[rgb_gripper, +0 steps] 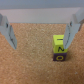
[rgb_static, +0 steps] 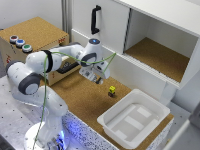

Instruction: Grasp the yellow block

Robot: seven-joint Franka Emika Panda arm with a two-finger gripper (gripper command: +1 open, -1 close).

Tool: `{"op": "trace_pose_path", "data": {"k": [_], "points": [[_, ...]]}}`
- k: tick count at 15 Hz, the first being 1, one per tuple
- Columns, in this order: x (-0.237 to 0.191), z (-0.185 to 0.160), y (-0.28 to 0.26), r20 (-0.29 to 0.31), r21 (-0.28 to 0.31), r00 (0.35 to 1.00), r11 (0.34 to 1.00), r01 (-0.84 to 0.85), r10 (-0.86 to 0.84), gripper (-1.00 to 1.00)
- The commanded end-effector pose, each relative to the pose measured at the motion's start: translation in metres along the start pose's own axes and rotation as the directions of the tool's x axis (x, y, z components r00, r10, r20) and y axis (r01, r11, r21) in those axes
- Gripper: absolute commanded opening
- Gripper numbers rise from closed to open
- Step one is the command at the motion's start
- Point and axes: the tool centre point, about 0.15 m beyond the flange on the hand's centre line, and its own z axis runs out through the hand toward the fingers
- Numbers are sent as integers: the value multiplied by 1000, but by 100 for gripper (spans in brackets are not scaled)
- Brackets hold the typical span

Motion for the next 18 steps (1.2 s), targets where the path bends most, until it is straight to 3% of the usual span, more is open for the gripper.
{"op": "trace_pose_path", "data": {"k": [1,2,7,10,13,15,16,18], "points": [[40,31,46,88,16,994,998,68,-69,100],[41,36,50,98,43,993,997,67,-71,100],[44,62,57,140,40,988,998,57,-62,100],[46,74,63,146,67,987,997,49,-59,100],[49,86,58,157,32,985,997,64,-68,100],[51,89,54,152,43,986,997,61,-66,100],[52,92,52,148,35,987,998,52,-57,-100],[52,101,48,161,52,985,997,50,-58,-100]]}}
